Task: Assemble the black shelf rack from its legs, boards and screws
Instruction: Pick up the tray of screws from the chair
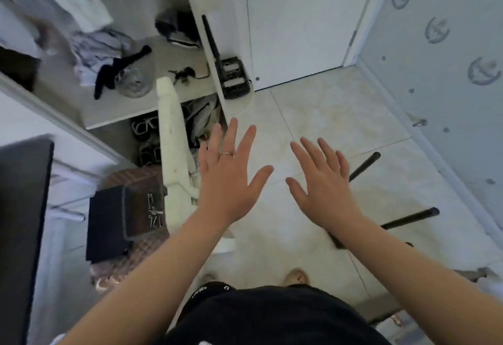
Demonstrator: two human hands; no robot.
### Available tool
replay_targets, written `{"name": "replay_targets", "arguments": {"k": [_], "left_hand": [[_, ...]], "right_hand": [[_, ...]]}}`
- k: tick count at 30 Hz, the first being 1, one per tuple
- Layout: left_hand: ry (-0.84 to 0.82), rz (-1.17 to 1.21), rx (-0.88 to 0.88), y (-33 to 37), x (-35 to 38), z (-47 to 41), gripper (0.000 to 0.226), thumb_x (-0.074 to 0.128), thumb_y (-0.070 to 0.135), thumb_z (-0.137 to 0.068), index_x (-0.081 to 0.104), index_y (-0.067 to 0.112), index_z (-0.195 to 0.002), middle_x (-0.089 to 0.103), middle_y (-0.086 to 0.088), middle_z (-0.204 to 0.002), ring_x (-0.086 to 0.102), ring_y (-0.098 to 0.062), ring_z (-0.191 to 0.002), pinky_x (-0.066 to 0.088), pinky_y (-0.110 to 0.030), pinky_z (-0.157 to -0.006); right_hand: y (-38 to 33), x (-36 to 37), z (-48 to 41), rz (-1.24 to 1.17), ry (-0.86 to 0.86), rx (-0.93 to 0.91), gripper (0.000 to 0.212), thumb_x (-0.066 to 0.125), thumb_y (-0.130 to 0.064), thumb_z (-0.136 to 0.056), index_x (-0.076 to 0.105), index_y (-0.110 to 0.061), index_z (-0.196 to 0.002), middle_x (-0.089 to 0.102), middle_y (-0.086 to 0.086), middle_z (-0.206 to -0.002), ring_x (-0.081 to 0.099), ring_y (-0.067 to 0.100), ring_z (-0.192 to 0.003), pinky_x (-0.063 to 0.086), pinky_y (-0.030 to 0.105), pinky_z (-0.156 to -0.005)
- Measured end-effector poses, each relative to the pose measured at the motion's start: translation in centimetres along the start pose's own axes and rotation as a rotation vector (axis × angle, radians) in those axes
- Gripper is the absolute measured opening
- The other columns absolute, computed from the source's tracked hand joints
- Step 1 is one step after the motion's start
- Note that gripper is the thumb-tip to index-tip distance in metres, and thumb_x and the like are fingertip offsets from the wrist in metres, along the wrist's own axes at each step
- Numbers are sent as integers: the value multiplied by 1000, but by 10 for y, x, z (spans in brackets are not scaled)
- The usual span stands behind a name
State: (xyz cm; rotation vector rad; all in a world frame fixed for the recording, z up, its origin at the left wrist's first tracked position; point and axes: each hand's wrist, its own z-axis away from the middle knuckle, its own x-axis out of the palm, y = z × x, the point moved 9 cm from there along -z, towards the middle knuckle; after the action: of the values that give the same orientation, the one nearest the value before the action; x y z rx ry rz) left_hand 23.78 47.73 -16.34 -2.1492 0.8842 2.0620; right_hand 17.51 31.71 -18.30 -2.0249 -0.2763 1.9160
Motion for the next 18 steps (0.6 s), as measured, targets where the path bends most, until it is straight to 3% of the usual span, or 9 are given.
{"name": "replay_targets", "arguments": {"k": [5, 8, 14, 18], "left_hand": [[159, -21, -107, -97, -72, 33, 73, 33, 66, -95, 12, 36, -159, -1, 5, -168, -10, -23, -154, -2, -52, -121], [195, -7, -168, -168, -98, 58, 72, 35, 63, -96, 17, 33, -159, 4, 2, -168, -7, -24, -154, 2, -54, -122], [128, 2, -277, -318, -113, 114, 71, 33, 63, -95, 16, 36, -158, 6, 1, -168, -6, -25, -154, 3, -54, -122], [12, 23, -378, -399, -95, 150, 68, 35, 60, -97, 18, 34, -158, 10, -2, -168, -2, -26, -154, 5, -53, -121]], "right_hand": [[-118, 11, -20, -56, 67, -175, 65, 59, -34, -99, 33, -20, -157, 27, 2, -165, 12, 29, -155, 6, 52, -123], [-194, 32, -24, -90, 81, -239, 62, 53, -37, -98, 37, -19, -156, 31, 3, -164, 15, 29, -154, 10, 53, -122], [-330, 97, -27, -112, 75, -318, 62, 46, -41, -94, 46, -16, -150, 41, 5, -158, 28, 30, -149, 21, 54, -119], [-387, 161, -28, -147, -56, -342, 58, 51, -33, -95, 47, -15, -150, 43, 4, -156, 30, 25, -148, 17, 39, -119]]}}
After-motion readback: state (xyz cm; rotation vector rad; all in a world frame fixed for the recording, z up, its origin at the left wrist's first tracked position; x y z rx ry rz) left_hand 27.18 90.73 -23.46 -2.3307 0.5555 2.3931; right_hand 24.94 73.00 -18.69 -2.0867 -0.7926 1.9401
